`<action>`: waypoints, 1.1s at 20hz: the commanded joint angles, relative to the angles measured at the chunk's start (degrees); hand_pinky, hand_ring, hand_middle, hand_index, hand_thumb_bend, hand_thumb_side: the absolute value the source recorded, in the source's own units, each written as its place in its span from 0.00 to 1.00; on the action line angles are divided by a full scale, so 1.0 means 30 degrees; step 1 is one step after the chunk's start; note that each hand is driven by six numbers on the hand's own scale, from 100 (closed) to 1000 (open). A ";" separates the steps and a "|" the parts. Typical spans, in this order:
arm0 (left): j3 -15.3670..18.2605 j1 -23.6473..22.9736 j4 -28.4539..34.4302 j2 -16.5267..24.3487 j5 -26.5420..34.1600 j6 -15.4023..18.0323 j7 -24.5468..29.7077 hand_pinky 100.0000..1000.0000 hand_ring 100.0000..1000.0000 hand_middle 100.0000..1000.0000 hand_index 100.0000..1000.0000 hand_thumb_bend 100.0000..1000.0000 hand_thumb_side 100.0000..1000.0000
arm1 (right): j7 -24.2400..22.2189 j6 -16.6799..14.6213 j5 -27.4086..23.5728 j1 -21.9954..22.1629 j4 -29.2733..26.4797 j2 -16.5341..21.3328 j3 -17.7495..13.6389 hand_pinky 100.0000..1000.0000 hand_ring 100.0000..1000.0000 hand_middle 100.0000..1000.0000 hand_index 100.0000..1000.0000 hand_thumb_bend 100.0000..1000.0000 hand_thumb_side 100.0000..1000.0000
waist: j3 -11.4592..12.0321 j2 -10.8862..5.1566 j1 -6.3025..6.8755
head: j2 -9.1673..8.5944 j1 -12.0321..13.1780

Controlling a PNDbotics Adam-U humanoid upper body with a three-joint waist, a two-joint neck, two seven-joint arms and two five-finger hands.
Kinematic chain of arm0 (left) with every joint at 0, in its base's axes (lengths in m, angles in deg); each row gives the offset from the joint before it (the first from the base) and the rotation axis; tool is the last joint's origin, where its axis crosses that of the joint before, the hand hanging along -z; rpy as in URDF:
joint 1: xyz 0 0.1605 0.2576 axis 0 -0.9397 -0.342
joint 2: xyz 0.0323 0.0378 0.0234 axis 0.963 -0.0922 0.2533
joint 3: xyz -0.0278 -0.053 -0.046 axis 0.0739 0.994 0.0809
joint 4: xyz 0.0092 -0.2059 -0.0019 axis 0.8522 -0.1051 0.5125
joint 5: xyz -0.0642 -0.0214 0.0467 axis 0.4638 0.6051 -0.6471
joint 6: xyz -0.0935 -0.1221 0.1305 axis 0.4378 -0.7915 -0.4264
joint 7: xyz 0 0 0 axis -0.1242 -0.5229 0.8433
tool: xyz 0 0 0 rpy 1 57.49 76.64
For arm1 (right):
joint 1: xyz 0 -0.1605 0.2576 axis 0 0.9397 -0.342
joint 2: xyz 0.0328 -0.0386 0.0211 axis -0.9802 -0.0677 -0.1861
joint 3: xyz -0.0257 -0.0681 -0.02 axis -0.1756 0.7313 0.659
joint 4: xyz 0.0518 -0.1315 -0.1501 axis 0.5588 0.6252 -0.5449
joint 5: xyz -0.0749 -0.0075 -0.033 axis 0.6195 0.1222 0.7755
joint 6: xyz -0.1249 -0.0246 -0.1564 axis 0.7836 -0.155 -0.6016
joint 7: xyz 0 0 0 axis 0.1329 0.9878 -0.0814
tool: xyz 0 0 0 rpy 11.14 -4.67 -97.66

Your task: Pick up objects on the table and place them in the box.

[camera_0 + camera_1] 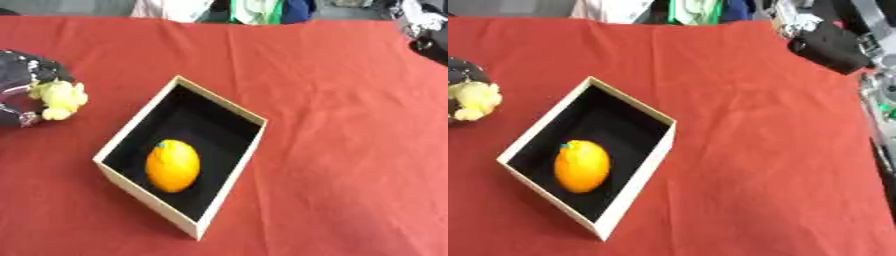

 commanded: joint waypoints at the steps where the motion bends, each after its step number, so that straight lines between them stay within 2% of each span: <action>1: 0.0238 0.0453 -0.0108 0.0260 -0.0349 0.0115 0.0040 0.56 0.75 0.72 0.79 0.21 0.00 | -0.0041 0.0005 -0.0171 -0.0268 -0.0384 0.0210 -0.0228 0.76 0.66 0.53 0.99 0.00 0.68 | -0.0021 -0.0300 0.0030 | -0.0309 0.0085; 3: 0.0273 0.0491 -0.0230 0.0195 -0.0579 0.0083 0.0196 0.56 0.75 0.72 0.80 0.23 0.00 | -0.0053 0.0018 -0.0189 -0.0303 -0.0384 0.0153 -0.0228 0.76 0.66 0.53 0.99 0.00 0.68 | -0.0061 -0.0258 0.0026 | -0.0357 0.0112; 8: 0.0334 0.0503 -0.0382 0.0079 -0.0713 0.0003 0.0051 0.52 0.69 0.63 0.68 0.17 0.00 | -0.0077 0.0073 -0.0206 -0.0245 -0.0384 0.0065 -0.0266 0.76 0.66 0.53 0.99 0.00 0.66 | -0.0092 -0.0219 0.0039 | -0.0402 0.0109; 14: 0.0268 0.0553 -0.0180 0.0087 -0.0236 -0.0186 -0.0386 0.46 0.60 0.55 0.58 0.09 0.00 | -0.0180 0.0085 -0.0280 -0.0101 -0.0384 -0.0002 -0.0280 0.76 0.67 0.53 0.99 0.00 0.65 | -0.0032 -0.0287 0.0095 | -0.0329 0.0034; 22: 0.0538 0.0564 0.0664 0.0101 0.0532 -0.1835 -0.1558 0.42 0.54 0.51 0.54 0.00 0.00 | -0.0187 0.0163 -0.0322 -0.0029 -0.0384 -0.0091 -0.0343 0.76 0.67 0.53 0.99 0.00 0.65 | 0.0034 -0.0460 0.0158 | -0.0190 -0.0128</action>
